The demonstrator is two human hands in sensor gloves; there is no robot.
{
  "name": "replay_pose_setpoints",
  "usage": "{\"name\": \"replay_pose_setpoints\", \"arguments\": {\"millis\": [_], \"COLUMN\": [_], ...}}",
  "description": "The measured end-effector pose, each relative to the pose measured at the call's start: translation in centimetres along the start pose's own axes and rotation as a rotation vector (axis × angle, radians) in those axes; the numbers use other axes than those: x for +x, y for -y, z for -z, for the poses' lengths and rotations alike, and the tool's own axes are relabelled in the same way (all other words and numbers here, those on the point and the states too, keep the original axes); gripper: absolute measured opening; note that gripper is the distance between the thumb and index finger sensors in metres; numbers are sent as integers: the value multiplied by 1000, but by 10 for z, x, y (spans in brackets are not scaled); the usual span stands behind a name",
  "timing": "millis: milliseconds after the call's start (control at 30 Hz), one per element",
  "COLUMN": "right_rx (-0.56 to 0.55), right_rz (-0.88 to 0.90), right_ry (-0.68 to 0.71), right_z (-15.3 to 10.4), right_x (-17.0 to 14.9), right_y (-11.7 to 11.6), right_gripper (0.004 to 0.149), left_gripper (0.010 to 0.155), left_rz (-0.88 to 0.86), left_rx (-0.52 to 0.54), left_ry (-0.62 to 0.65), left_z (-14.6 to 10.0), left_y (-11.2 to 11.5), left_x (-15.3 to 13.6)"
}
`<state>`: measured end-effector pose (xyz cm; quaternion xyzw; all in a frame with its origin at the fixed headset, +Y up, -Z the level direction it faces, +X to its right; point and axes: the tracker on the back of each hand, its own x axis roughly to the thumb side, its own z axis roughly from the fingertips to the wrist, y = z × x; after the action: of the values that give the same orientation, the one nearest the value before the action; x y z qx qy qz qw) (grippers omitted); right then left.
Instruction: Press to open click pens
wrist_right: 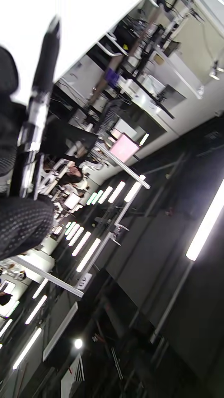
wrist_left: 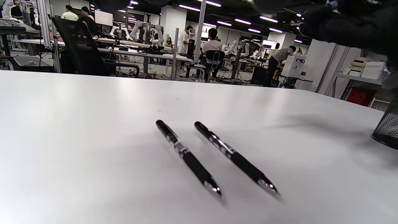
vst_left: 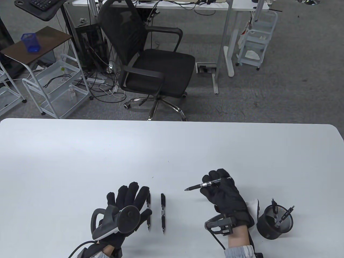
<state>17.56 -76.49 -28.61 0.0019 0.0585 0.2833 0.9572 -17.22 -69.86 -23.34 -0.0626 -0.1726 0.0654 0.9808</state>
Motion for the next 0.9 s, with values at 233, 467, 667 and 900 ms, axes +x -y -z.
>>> {"name": "replay_pose_setpoints", "arguments": {"millis": [233, 467, 667, 900], "right_rx": [10, 119, 154, 131], "right_rz": [-60, -90, -144, -143], "right_ry": [7, 31, 84, 108], "right_z": [1, 2, 1, -2], "right_x": [2, 2, 3, -1], "right_y": [-4, -8, -17, -23], "right_gripper": [60, 45, 46, 48], "left_gripper": [70, 70, 70, 70], "left_rz": [3, 3, 2, 7], "left_rx": [0, 0, -2, -7], "left_ry": [-1, 0, 1, 1], "left_z": [0, 0, 0, 0], "left_y": [0, 1, 1, 2], "left_x": [0, 0, 0, 1]}}
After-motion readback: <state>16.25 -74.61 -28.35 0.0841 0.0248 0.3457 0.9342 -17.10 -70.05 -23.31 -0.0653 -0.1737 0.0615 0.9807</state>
